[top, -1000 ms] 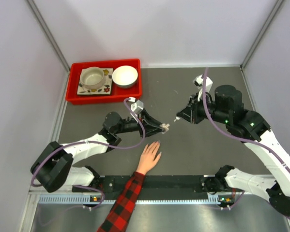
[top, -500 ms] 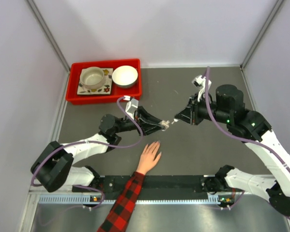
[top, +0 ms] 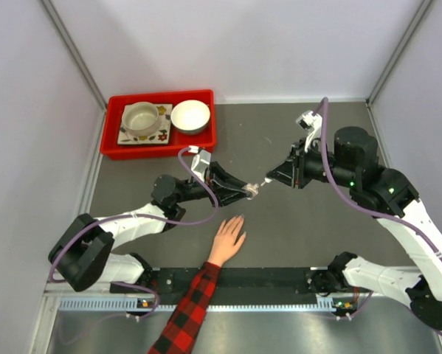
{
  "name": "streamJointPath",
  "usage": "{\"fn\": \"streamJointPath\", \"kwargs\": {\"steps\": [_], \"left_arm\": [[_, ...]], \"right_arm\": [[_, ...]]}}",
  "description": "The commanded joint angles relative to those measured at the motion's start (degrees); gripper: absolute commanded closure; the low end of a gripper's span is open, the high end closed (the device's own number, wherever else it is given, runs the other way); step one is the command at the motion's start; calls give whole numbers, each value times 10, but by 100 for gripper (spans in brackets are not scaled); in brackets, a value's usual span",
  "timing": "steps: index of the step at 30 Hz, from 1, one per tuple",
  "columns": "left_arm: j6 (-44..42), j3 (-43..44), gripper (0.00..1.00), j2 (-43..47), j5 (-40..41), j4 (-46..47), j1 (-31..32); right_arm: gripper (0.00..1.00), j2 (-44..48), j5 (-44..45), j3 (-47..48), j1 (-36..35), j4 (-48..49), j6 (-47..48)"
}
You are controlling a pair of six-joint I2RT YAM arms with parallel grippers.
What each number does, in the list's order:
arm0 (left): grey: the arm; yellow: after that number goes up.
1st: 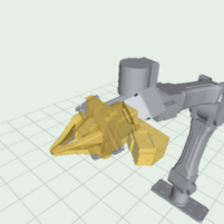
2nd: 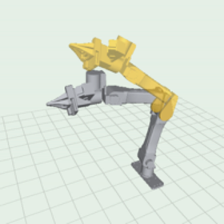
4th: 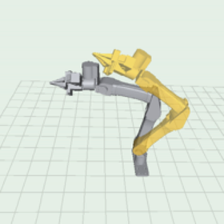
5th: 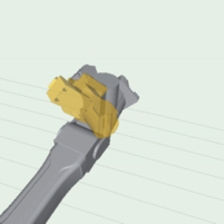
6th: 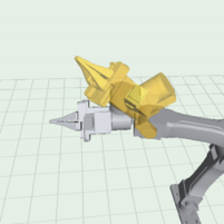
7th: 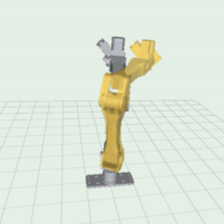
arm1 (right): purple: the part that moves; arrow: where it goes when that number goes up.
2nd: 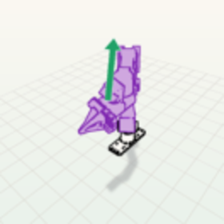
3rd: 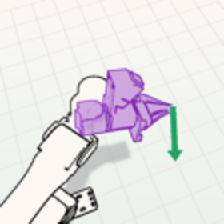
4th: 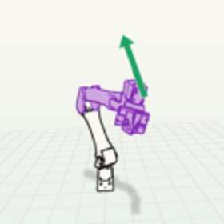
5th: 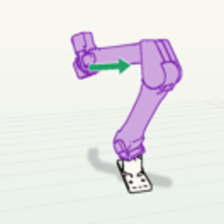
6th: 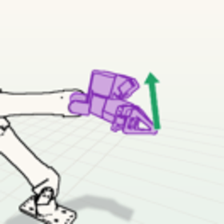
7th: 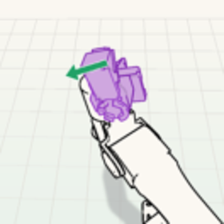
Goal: Paint the nails
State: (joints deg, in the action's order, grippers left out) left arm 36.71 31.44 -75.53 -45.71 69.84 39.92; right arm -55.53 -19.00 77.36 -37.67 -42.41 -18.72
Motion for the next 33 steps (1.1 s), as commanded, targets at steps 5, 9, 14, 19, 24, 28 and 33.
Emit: {"fn": "streamJointPath", "kwargs": {"steps": [5, 9, 14, 19, 24, 28, 33], "left_arm": [[6, 13, 100, 7, -9, 47, 2], [7, 13, 100, 13, -8, 46, 2], [6, 13, 100, 17, -7, 48, 3], [8, 13, 100, 21, -8, 51, 4], [6, 12, 100, 35, -8, 44, 4], [3, 12, 100, 35, -8, 41, 5], [3, 14, 100, 32, -6, 40, 5]], "right_arm": [[100, -2, -24, 9, 4, 44, -13], [100, -2, -24, 6, 3, 49, -15], [100, -5, -25, 3, 3, 51, -15], [100, -9, -20, 1, 3, 53, -16], [100, -11, -16, -5, 3, 54, -18], [100, -14, -27, -7, 3, 57, -19], [100, -8, -33, -13, 3, 68, -25]]}}
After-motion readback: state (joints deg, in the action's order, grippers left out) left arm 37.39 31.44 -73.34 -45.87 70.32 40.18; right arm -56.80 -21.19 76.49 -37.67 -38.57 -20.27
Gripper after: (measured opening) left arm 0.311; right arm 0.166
